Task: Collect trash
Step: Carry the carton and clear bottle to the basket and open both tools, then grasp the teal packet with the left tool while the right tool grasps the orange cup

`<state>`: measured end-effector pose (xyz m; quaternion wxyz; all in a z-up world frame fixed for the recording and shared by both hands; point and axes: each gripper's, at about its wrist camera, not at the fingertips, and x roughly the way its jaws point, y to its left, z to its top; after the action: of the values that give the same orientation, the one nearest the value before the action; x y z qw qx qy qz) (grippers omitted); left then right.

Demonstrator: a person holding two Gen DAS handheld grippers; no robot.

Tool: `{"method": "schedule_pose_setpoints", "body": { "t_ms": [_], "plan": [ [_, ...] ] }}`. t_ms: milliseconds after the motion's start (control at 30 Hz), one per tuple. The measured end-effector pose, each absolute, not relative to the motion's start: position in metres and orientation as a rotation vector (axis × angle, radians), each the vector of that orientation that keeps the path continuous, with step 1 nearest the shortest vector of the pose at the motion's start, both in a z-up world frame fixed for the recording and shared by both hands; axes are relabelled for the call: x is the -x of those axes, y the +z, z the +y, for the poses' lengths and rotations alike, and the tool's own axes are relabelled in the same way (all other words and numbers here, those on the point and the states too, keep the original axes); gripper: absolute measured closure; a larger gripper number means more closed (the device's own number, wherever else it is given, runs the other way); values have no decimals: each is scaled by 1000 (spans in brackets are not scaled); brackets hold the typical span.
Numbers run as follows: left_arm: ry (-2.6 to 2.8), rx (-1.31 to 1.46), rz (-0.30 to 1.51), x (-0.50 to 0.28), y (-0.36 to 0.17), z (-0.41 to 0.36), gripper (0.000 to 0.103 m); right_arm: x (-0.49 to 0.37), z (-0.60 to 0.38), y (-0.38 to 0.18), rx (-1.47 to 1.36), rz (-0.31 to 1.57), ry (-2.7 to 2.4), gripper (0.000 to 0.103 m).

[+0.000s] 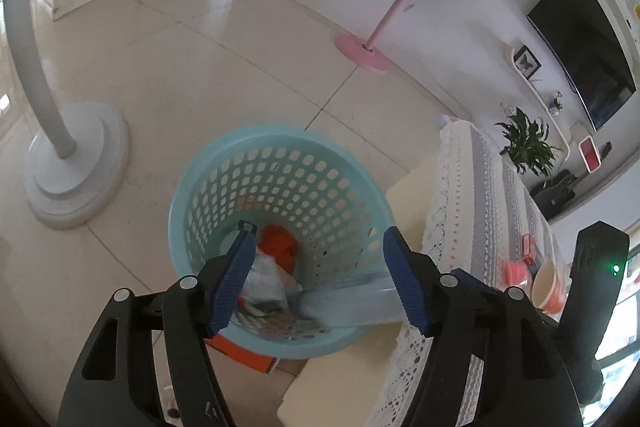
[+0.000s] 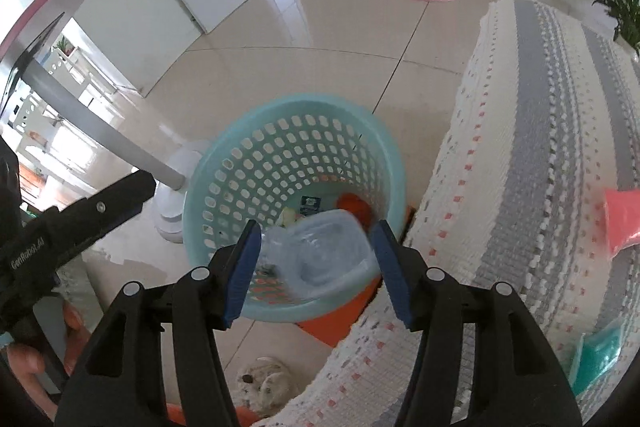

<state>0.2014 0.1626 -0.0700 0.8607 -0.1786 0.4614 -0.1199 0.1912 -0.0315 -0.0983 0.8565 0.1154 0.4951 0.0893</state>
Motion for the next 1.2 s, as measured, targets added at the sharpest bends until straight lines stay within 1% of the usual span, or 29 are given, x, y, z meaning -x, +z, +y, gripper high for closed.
{"method": "schedule_pose_setpoints", "body": {
  "t_ms": [133,367,567,700,833,967,1033,1067,1133,1200],
  "plan": [
    [-267,366,928,-198,-58,151,38,-179,-35,-86,-213,1002,179,48],
    [-331,359,795,-180,-28,123,38,-146,-59,-53,-164,913,152,48],
    [-407,315,693,-159,-8,80,38,-110,-103,-14,-143,797,86,48],
    [-508,271,669,-141,-3,39,38,-84,-150,8,-160,725,14,48],
    [-643,180,721,-125,-16,-16,38,-56,-202,22,-167,666,-88,48],
    [-778,48,828,-107,-44,-75,37,-32,-249,22,-175,639,-177,48],
    [-813,-43,863,-98,-58,-100,28,-22,-274,19,-194,635,-214,48],
    [-810,-100,872,-92,-65,-113,22,-18,-285,17,-204,636,-226,48],
    [-800,-164,883,-86,-77,-129,21,-9,-312,12,-232,638,-266,48],
    [-780,-218,894,-82,-90,-142,21,-4,-335,6,-256,639,-304,44]
  ]
}}
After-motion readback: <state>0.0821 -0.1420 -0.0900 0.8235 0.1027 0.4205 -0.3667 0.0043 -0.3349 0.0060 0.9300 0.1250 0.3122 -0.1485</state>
